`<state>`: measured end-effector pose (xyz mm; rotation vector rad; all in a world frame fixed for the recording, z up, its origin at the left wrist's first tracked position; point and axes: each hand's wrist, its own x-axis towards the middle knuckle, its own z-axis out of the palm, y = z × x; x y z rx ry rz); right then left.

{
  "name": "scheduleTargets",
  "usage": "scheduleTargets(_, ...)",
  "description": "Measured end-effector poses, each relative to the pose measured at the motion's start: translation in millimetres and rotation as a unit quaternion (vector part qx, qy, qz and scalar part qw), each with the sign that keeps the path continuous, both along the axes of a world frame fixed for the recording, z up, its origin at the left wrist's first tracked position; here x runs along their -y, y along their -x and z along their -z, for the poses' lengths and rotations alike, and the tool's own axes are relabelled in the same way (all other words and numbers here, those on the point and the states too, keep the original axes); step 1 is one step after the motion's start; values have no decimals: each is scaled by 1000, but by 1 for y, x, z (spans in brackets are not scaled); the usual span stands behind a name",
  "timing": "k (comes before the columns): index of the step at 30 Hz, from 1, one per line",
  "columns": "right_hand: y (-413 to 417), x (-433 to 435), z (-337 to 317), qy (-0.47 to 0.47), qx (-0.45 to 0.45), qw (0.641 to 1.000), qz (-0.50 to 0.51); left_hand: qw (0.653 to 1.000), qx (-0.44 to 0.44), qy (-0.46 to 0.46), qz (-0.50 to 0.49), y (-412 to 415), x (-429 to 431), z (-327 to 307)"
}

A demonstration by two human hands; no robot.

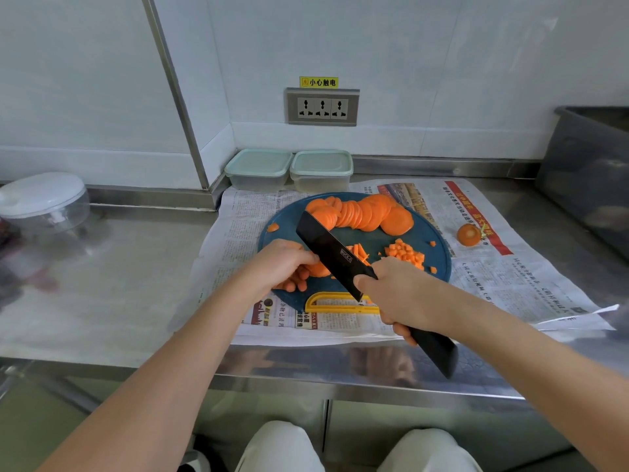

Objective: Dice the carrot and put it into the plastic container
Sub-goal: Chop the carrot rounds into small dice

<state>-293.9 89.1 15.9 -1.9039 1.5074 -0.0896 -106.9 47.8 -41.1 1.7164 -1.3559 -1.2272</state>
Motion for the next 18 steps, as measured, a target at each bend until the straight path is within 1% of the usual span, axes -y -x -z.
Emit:
scheduleTargets(8,-4,5,-1,-21,4,1000,10,1000,2,-2,4,0,1,0)
scheduleTargets(12,-8,8,0,-10,-5,1000,0,1000,-5,-3,0,0,2,0)
scheduleTargets(18,-9,12,-4,-61,-1,998,-6,1000,-7,-9,-7,-1,4,1)
